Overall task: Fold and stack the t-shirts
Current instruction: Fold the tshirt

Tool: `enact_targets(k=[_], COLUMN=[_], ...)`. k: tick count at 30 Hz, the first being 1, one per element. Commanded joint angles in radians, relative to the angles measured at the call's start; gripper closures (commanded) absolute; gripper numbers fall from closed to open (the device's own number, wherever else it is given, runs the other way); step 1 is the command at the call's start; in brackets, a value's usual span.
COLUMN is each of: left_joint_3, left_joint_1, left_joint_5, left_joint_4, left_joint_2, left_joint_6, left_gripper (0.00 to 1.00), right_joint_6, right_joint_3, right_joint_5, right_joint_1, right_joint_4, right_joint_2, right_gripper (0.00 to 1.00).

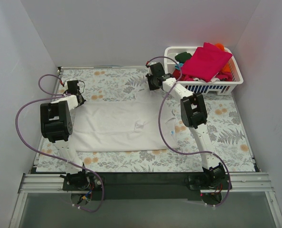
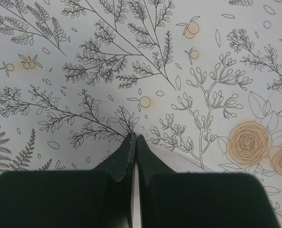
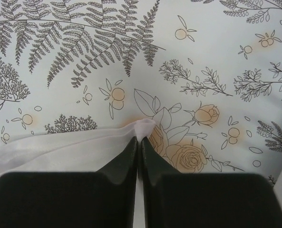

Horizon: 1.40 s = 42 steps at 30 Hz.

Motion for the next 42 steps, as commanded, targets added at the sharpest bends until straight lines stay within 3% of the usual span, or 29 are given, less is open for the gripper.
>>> enact_targets(k=[1, 6, 13, 21, 34, 42], left_joint_3=[-0.02, -0.058, -0.167, -0.251, -0.455, -0.543], left_joint_1=[0.007, 0.007, 0.009, 0.007, 0.007, 0.007], left_joint_5=[0.012, 0.017, 0.034, 0.014, -0.04, -0.123], left_joint_4=[-0.026, 0.018, 0.133, 0.141, 0.162, 0.147], left_joint_2=[-0.06, -0.104, -0.251, -0.3, -0.529, -0.612], left_joint_6=[0.014, 0.003, -0.031, -0.066, -0.12, -0.135], left_gripper=[1.0, 1.0, 1.0, 1.0, 1.0, 1.0], right_joint_6=[0.0, 0.001, -0.002, -0.003, 0.035, 0.058], right_joint_3=[0.007, -0.068, -0.379, -0.637, -1.097, -1.272], right_joint_5=[-0.023, -0.046, -0.101, -0.144, -0.08, -0.029], right_joint_1=[0.001, 0.001, 0.001, 0.025, 0.113, 0.153], right_joint_4=[0.0, 0.072, 0.216, 0.273, 0.362, 0.362], right_joint_2=[0.009, -0.104, -0.383, -0.557, -0.943, -1.121], right_gripper=[0.99, 0.99, 0.99, 0.99, 0.99, 0.99])
